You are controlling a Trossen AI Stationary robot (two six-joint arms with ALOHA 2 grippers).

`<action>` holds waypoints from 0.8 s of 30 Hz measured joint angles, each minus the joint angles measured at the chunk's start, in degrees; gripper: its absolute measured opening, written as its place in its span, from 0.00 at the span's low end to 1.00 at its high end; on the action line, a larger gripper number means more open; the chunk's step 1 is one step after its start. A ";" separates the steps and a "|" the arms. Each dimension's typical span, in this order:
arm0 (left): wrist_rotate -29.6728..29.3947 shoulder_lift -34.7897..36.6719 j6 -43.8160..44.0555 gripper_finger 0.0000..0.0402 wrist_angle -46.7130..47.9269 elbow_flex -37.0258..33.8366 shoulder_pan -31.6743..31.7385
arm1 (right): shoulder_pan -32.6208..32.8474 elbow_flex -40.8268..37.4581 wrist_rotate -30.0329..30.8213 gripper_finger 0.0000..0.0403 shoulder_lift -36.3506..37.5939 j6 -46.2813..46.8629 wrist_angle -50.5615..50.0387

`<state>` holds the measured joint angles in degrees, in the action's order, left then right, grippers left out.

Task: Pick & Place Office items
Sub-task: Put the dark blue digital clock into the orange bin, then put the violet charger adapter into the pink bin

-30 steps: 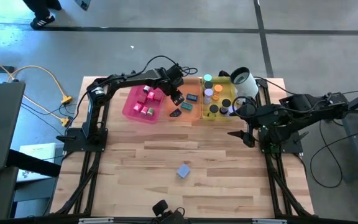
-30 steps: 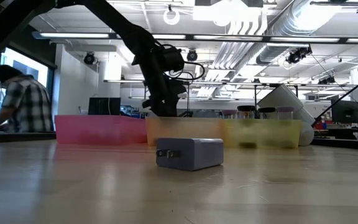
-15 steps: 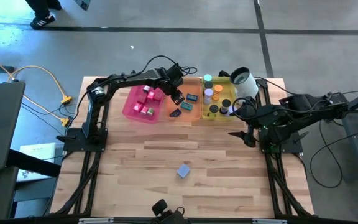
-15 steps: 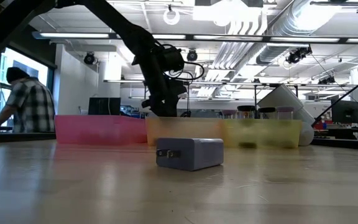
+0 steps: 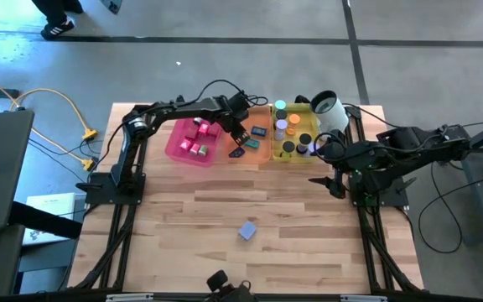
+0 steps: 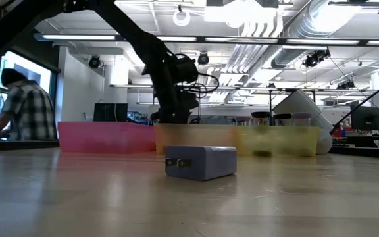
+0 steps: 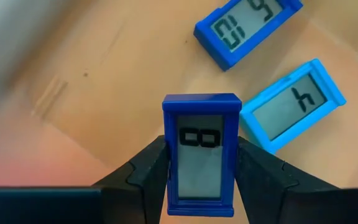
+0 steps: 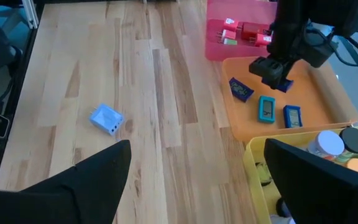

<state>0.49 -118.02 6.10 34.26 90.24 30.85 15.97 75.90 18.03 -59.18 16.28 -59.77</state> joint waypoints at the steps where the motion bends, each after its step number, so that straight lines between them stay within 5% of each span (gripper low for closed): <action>1: -0.02 0.00 -0.72 0.39 -0.21 0.00 -0.02 | 0.00 0.00 0.00 0.89 0.00 0.03 0.00; 10: -3.72 0.00 3.18 0.57 -0.45 0.02 -0.46 | 0.00 0.00 0.01 0.89 0.00 0.36 0.35; 24: -4.13 10.25 1.83 0.58 0.97 0.00 -2.64 | 0.00 0.00 -2.13 0.89 0.00 0.41 1.36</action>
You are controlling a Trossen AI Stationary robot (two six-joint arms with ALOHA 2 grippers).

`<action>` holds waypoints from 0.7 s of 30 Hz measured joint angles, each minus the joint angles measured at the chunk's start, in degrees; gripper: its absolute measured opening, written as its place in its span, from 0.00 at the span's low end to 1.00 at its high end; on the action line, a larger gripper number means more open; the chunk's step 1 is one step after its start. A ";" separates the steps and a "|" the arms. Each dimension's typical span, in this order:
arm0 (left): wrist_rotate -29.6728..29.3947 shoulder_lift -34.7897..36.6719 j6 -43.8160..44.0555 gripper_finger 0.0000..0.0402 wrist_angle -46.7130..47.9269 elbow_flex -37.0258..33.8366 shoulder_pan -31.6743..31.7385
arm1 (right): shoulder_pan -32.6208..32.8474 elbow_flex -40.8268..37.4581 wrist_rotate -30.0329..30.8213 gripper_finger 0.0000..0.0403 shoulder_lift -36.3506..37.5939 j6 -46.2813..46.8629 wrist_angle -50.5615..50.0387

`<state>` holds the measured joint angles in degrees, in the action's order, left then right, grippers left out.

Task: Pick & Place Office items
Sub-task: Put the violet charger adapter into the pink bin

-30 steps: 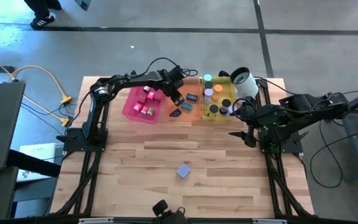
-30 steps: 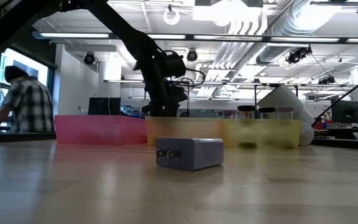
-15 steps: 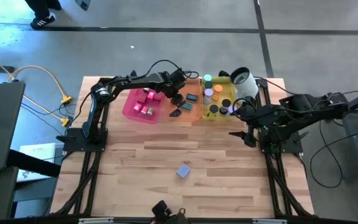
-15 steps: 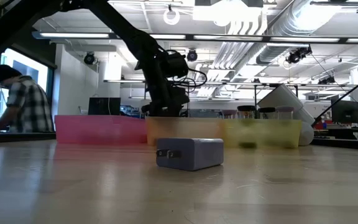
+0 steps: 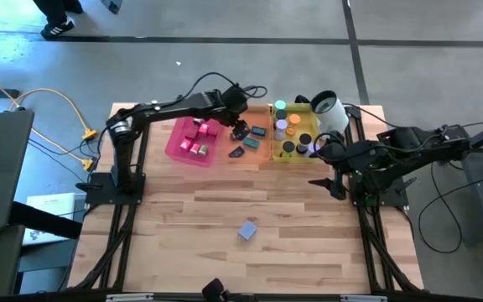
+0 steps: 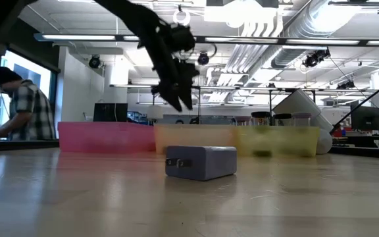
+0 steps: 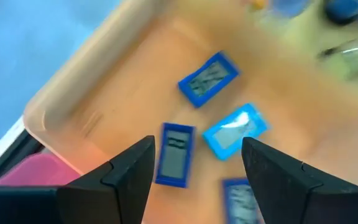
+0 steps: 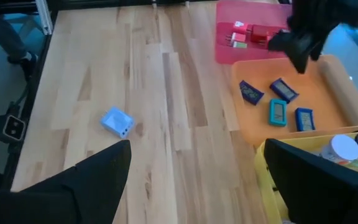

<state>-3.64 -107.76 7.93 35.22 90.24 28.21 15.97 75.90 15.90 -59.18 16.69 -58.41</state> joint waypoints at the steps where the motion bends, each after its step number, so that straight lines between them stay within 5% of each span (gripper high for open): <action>1: 0.12 1.14 0.80 0.58 0.41 0.00 -0.52 | 0.00 0.00 -0.55 0.89 0.00 -0.01 0.00; 21: 6.58 7.43 27.26 0.58 2.99 0.07 -17.47 | 0.03 0.00 -10.21 0.89 0.00 -0.44 -1.34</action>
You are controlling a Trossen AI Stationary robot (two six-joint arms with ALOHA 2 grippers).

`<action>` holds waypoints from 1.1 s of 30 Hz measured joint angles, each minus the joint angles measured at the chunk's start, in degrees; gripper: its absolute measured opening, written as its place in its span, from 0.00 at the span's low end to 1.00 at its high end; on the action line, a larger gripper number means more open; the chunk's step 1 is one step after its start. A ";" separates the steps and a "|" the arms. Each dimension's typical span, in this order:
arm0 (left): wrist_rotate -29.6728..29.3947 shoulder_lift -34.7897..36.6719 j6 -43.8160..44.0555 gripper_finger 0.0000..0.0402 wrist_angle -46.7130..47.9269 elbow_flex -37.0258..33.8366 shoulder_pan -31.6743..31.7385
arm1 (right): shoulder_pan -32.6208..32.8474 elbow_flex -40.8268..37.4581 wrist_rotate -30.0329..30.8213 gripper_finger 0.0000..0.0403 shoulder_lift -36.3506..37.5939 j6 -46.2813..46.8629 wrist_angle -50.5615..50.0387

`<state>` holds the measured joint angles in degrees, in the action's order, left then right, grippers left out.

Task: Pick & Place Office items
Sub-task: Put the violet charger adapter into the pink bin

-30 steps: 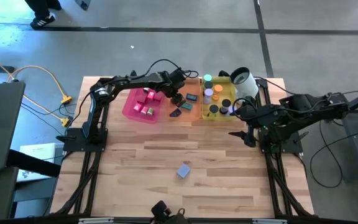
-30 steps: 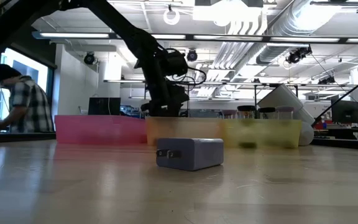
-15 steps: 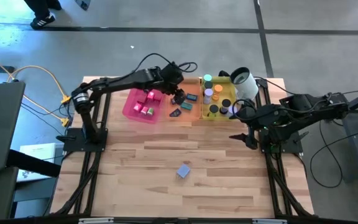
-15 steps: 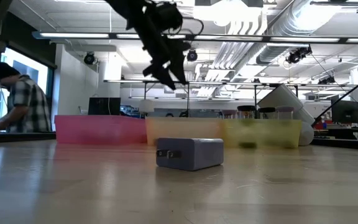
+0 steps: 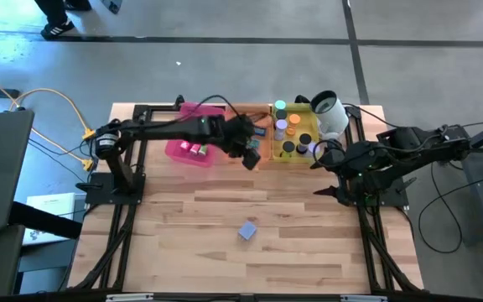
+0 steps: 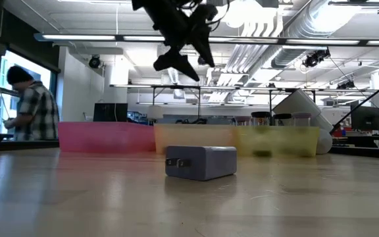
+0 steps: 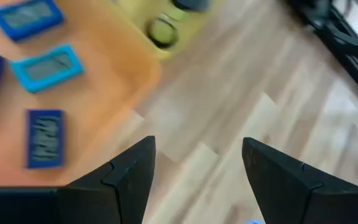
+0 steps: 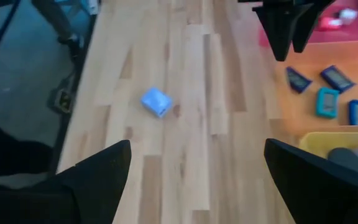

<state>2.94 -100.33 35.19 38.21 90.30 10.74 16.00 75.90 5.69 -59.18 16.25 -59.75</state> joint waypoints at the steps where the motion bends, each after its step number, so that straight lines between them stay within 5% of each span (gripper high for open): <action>1: 0.00 0.02 0.90 0.58 -0.14 0.00 -1.03 | 0.01 0.00 -0.72 0.89 0.00 0.00 -0.02; 9: 0.01 0.00 9.89 0.58 -4.06 -0.02 -8.80 | 1.14 0.00 -6.59 0.89 -0.09 0.75 -0.02; 18: -1.33 0.00 15.04 0.58 -3.98 -0.02 -15.87 | 11.16 0.00 -7.10 0.89 -0.34 6.64 0.15; 33: -1.78 -0.97 20.21 0.60 -8.41 -0.13 -19.14 | 26.57 0.00 3.38 0.89 -2.36 12.19 2.93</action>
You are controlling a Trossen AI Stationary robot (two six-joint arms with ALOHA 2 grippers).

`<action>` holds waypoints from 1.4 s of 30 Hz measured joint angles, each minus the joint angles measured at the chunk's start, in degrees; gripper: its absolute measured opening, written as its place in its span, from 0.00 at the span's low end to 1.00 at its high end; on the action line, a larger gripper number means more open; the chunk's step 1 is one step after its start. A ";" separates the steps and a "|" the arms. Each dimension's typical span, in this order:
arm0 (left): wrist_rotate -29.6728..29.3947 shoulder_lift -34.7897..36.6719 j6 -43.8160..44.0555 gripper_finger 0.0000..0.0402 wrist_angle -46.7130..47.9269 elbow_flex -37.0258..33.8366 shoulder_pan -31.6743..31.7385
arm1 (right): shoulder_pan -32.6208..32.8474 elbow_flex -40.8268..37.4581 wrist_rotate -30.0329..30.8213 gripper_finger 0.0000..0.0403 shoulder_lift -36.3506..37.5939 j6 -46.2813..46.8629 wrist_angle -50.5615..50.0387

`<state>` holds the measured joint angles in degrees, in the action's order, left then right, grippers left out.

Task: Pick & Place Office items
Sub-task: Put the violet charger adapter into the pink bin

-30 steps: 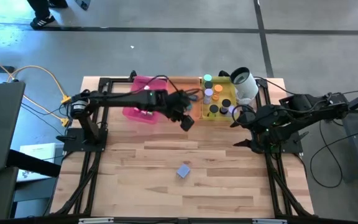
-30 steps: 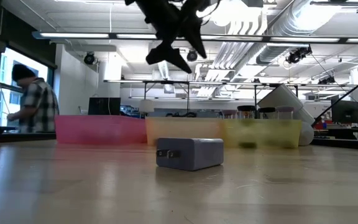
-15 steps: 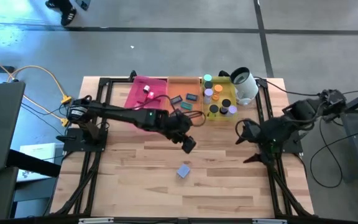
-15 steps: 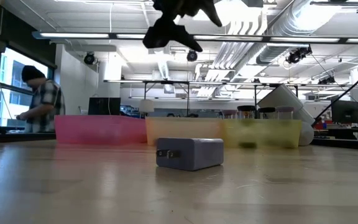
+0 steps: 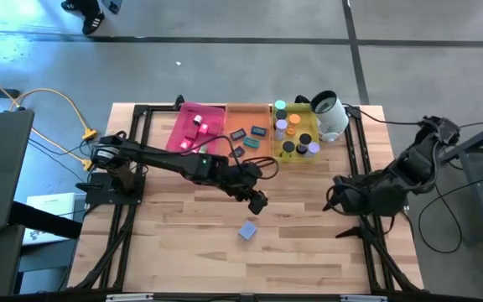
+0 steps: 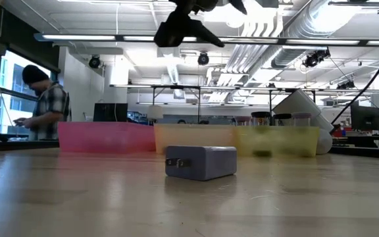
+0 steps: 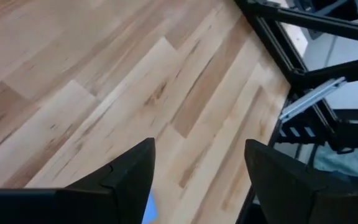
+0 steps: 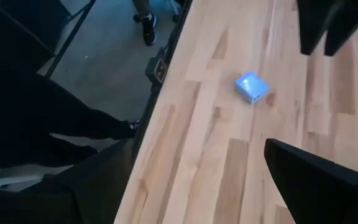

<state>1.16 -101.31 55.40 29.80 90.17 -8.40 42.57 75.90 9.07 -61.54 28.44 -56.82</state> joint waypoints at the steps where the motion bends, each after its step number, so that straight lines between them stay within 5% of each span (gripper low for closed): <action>1: -0.03 -0.38 -0.01 0.61 -0.35 0.03 -0.06 | 0.57 0.00 0.03 0.89 -0.25 0.46 0.00; 5: 1.47 -0.98 1.96 0.71 0.43 0.00 -0.11 | 1.78 0.00 0.39 0.89 -0.74 1.66 -0.02; 11: 13.98 -1.79 3.69 0.84 0.05 0.05 0.84 | 2.18 0.00 3.18 0.89 -0.70 1.54 -0.02; 14: 15.55 -2.15 3.63 0.86 0.24 0.09 0.87 | 2.18 0.00 3.47 0.89 -0.72 1.41 -0.02; 26: 7.08 -2.56 0.16 0.86 -0.17 1.15 -3.93 | 2.64 0.00 2.99 0.89 -0.72 2.26 0.02; 38: -0.99 -2.37 -11.47 0.86 -0.29 14.71 -14.49 | 5.61 0.00 2.99 0.89 -3.67 2.41 0.55; 42: -9.61 -2.37 -16.82 0.86 2.86 18.13 -18.64 | 6.25 0.00 3.00 0.89 -5.02 2.39 0.61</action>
<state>-8.44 -103.68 38.58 32.65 108.31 -27.04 48.82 75.90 12.06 -66.56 30.83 -56.20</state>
